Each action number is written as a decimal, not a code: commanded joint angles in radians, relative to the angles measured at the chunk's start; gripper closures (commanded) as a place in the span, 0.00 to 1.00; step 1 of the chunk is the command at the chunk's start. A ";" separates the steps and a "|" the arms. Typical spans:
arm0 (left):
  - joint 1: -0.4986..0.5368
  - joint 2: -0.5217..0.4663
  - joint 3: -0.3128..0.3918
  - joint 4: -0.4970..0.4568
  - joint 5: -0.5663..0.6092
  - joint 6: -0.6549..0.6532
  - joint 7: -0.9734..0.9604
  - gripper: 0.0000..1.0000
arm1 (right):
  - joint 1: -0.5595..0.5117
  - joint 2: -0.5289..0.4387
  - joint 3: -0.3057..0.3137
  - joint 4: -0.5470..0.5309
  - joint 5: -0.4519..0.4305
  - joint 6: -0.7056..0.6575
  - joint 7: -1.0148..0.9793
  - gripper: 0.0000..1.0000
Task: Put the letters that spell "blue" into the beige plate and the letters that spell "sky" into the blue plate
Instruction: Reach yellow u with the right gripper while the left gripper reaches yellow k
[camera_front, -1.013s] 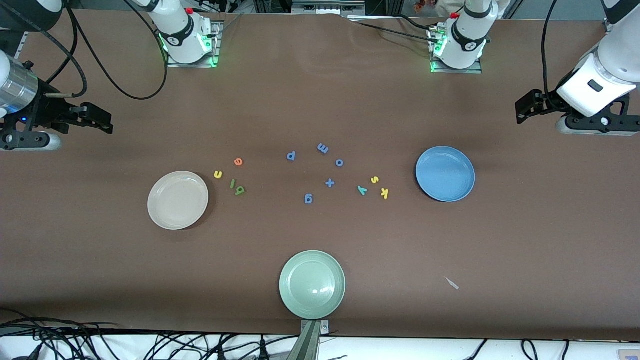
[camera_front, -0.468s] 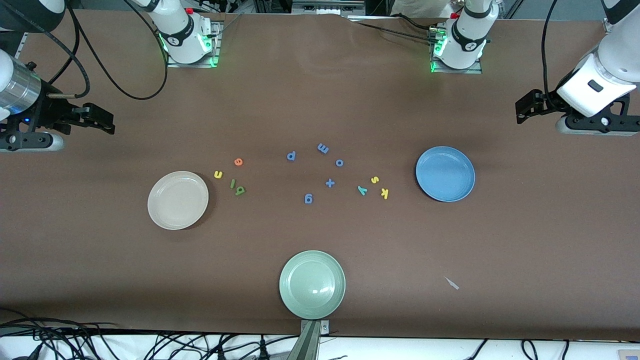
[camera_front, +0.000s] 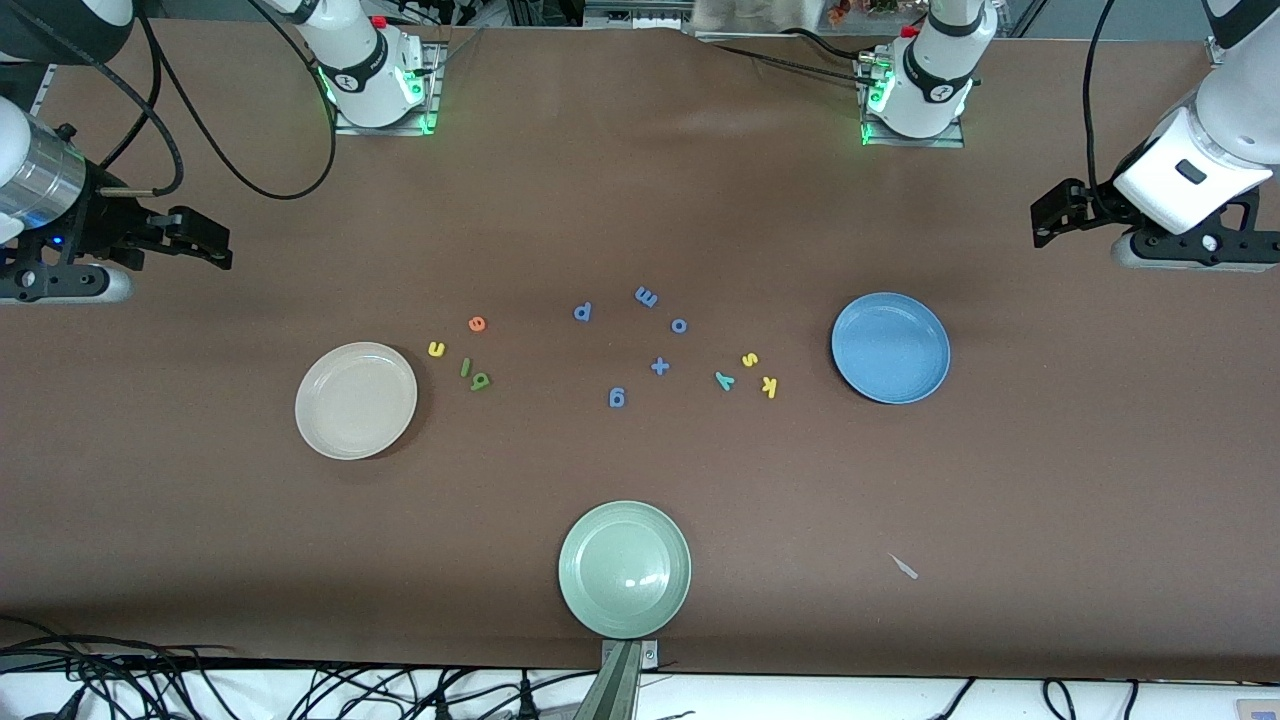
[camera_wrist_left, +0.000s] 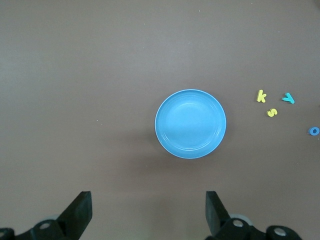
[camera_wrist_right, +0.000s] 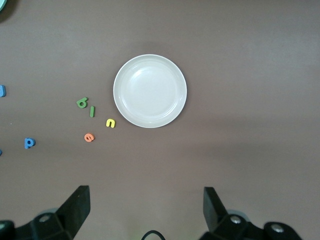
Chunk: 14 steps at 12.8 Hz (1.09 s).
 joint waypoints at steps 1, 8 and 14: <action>0.002 0.008 0.002 0.025 -0.020 -0.012 0.024 0.00 | -0.003 -0.009 0.003 -0.018 0.005 0.012 -0.018 0.00; 0.000 0.011 0.000 0.033 -0.020 -0.014 0.024 0.00 | -0.004 -0.011 0.001 -0.018 0.005 0.011 -0.033 0.00; 0.000 0.011 0.000 0.033 -0.020 -0.014 0.024 0.00 | -0.004 -0.009 0.001 -0.020 0.011 0.012 -0.032 0.00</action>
